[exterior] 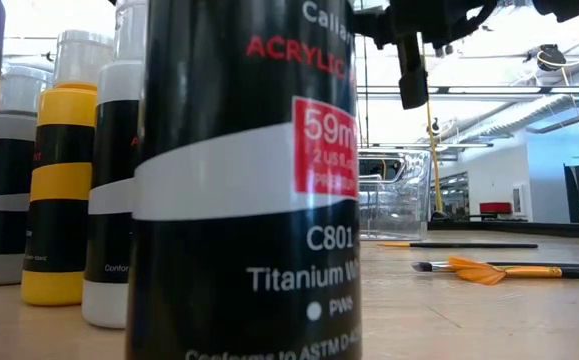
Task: Pick & Place Paint Supplies
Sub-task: Put the white paintbrush into the green cup
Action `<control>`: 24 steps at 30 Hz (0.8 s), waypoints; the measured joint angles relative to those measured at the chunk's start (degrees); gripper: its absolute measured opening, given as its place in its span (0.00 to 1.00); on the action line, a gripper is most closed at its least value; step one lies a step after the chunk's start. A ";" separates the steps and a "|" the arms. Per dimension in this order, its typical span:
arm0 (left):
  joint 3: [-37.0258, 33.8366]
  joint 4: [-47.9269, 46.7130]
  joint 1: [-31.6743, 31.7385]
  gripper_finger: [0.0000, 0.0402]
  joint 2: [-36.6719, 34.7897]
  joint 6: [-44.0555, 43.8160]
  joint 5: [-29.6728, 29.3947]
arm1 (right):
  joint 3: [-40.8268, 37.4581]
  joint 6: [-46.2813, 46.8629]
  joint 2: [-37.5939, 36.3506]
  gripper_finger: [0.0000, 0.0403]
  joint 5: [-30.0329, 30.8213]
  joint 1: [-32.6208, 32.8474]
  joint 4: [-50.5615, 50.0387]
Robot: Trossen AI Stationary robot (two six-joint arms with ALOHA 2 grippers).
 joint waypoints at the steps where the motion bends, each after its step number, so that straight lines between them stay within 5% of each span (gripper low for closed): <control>1: 0.01 -0.20 0.25 0.51 0.02 0.01 1.02 | 0.00 0.09 0.05 0.02 -0.01 0.00 -0.22; 11: 0.05 -1.15 2.20 0.05 0.53 4.97 4.72 | -0.05 2.16 0.06 0.02 0.23 0.46 -3.89; 24: 0.05 -1.72 -0.10 0.01 0.54 8.65 0.68 | -0.07 9.70 0.07 0.02 -1.23 0.39 -4.57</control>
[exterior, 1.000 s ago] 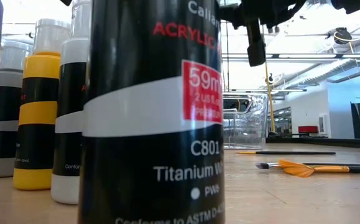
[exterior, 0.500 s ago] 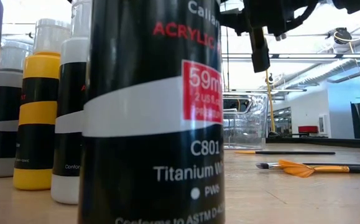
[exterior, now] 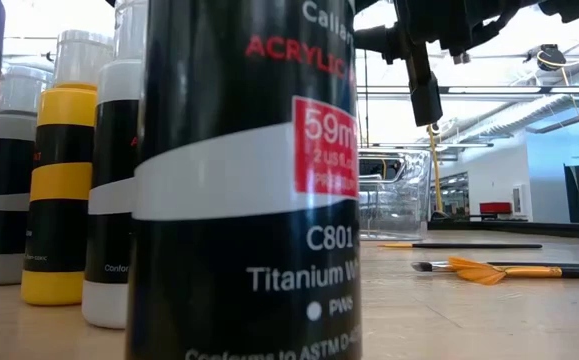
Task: Pick & Place Paint Supplies
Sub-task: Put the white paintbrush into the green cup
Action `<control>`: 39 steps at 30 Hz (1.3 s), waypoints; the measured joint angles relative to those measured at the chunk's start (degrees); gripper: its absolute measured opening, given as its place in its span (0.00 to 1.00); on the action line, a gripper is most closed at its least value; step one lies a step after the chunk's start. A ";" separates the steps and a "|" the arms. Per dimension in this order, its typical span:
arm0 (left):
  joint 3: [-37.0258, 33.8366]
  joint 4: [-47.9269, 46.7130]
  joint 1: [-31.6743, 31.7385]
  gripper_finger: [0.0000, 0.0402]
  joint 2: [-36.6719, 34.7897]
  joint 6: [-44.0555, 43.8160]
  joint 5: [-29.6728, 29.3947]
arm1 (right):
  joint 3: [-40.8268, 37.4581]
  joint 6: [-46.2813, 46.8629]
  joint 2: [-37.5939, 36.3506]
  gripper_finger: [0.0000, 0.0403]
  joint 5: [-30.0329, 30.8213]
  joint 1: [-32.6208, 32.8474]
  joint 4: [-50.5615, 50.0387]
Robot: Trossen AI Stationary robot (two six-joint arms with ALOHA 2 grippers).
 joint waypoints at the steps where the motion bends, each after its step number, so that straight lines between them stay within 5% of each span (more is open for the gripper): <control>1: 0.00 0.00 -0.19 0.01 0.00 0.10 -0.72 | 0.00 0.47 0.00 0.02 0.00 0.00 0.00; 29: 0.00 -0.10 -0.23 0.00 0.00 1.59 -2.34 | -0.07 15.06 -0.21 0.28 -1.44 -0.31 6.00; 39: -0.10 0.48 -0.25 0.00 0.04 1.39 -2.37 | -0.07 15.28 -0.39 0.24 -2.72 -0.44 5.48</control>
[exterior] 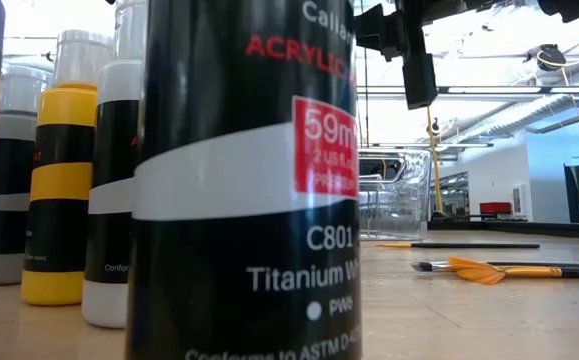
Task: Pick & Place Paint Supplies
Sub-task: Put the white paintbrush into the green cup, then put the yellow paintbrush into the green cup
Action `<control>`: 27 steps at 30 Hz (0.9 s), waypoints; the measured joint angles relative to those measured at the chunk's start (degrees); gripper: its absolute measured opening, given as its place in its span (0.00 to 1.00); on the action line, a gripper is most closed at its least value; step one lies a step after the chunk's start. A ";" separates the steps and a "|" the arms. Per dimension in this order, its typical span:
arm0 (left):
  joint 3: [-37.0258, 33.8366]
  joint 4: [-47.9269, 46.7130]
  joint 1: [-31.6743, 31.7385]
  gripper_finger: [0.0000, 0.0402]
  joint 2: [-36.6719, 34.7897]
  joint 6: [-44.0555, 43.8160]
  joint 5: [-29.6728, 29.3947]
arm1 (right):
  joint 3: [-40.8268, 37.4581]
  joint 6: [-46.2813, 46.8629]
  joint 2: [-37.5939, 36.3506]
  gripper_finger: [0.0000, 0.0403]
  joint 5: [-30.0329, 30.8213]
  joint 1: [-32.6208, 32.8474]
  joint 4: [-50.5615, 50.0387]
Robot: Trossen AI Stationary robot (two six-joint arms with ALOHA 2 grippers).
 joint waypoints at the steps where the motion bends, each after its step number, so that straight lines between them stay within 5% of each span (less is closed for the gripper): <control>1: -0.01 0.04 -0.02 0.00 0.03 -0.01 0.00 | 0.00 0.04 0.00 0.23 -0.05 0.00 0.00; 14: -0.07 0.35 -0.03 0.00 0.05 -0.44 -0.76 | 0.00 9.65 -0.02 0.31 -1.90 -0.65 0.55; 23: 0.08 5.96 0.63 0.00 2.69 -0.98 -2.23 | 0.49 23.85 -0.07 0.22 -9.72 -3.80 1.28; 27: 0.08 6.79 0.80 0.00 5.28 -1.41 -1.82 | 0.27 28.70 -0.03 0.21 -7.91 -4.58 0.15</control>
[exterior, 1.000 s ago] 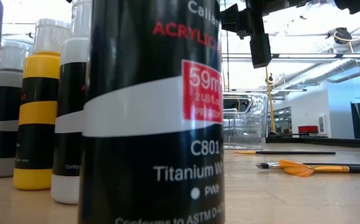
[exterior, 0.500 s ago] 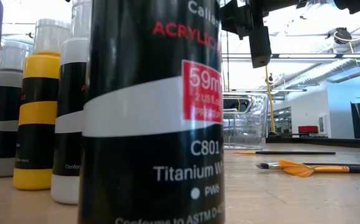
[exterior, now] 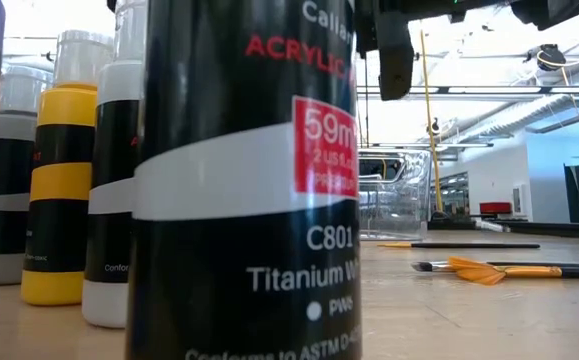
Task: Pick & Place Paint Supplies
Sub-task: Put the yellow paintbrush into the green cup
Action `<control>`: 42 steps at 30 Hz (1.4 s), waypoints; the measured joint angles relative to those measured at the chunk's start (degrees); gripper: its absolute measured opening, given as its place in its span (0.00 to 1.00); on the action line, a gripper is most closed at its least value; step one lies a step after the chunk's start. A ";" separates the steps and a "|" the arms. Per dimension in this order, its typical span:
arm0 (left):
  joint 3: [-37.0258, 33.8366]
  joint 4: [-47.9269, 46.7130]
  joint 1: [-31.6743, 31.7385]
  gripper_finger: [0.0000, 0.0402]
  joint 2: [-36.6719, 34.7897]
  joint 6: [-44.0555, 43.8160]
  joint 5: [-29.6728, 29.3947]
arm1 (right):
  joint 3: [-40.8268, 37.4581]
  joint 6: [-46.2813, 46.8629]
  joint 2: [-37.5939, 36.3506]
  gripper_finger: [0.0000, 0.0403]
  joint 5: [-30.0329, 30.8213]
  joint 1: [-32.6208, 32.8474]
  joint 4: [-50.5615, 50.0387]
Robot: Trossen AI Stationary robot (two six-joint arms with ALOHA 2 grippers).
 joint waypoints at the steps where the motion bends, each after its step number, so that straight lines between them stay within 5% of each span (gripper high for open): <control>1: 0.00 0.07 0.07 0.00 0.42 -0.07 -0.58 | -0.01 0.13 0.03 0.20 1.46 -0.01 -0.15; 10: 0.00 -7.29 -0.17 0.00 -5.19 0.84 1.58 | -0.81 -2.13 -2.71 0.19 24.47 4.48 -5.24; 17: -3.17 -15.34 -6.29 0.00 -20.22 3.12 -7.06 | -3.53 23.95 -16.05 0.09 26.22 9.06 -33.61; 19: -6.25 -14.98 -8.68 0.00 -25.07 3.10 -10.49 | -3.55 36.95 -20.58 0.07 21.49 8.78 -47.23; 22: -12.60 -12.00 -11.21 0.00 -32.04 2.01 -17.02 | -3.32 56.27 -25.92 0.06 5.74 5.28 -63.11; 25: -19.88 -8.56 -13.09 0.00 -37.98 1.30 -17.93 | -3.25 67.71 -27.22 0.07 -4.69 -0.29 -73.45; 32: -32.34 5.80 -13.43 0.02 -44.71 -1.38 -19.90 | -3.31 74.34 -25.19 0.21 -15.03 -7.12 -81.10; 42: -33.97 6.99 -13.39 0.10 -45.03 -1.41 -19.89 | -3.33 78.39 -23.10 0.43 -33.06 -12.56 -85.45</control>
